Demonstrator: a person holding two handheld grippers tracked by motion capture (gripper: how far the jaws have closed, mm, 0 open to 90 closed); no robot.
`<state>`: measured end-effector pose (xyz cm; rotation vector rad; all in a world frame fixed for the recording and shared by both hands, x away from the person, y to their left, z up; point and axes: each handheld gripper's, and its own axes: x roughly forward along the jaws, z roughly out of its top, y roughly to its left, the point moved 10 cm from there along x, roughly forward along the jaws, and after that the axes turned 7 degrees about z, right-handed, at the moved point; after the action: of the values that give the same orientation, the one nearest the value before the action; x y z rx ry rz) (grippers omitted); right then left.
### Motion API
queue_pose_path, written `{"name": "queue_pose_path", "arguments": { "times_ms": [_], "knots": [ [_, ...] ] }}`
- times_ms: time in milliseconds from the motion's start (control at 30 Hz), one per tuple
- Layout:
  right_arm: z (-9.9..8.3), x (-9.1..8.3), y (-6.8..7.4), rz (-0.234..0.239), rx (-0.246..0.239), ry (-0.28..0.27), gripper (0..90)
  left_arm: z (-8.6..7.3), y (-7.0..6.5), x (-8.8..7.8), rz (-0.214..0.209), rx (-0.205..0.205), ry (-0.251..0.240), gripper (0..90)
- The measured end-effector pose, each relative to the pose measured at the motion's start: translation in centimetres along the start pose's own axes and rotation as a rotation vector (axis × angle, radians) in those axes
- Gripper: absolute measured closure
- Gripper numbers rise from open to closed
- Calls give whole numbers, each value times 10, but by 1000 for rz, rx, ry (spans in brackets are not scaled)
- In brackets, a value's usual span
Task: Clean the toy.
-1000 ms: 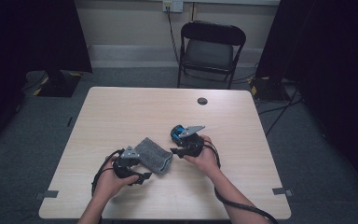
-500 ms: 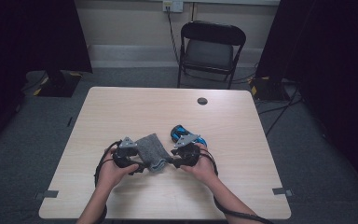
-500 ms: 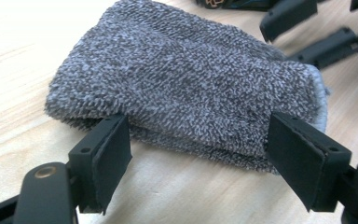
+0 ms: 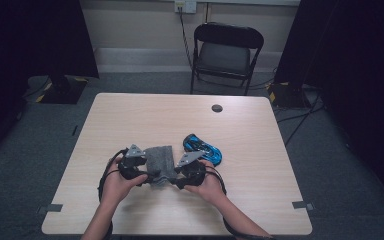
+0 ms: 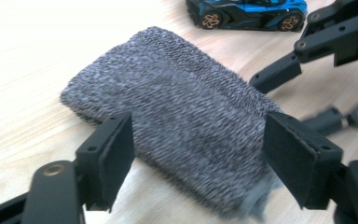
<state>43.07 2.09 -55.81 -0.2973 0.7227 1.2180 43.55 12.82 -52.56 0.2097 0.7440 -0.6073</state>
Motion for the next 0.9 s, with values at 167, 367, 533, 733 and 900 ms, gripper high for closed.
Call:
{"name": "queue_pose_path", "arguments": {
  "times_ms": [167,367,533,733,900],
  "knots": [
    [5,3,15,35,-21,-23,438,-3,-3,4,14,-4,21,305],
    [6,-14,1,-1,-17,-49,347,-3,-6,9,17,-6,24,353],
    [7,-42,-30,-85,5,-77,282,-1,-7,12,28,-10,22,405],
    [9,-67,-73,-188,33,-94,228,-2,-10,18,14,-19,34,421],
    [9,-69,-99,-220,84,-92,196,-8,-8,18,2,-20,61,437]
  ]
}}
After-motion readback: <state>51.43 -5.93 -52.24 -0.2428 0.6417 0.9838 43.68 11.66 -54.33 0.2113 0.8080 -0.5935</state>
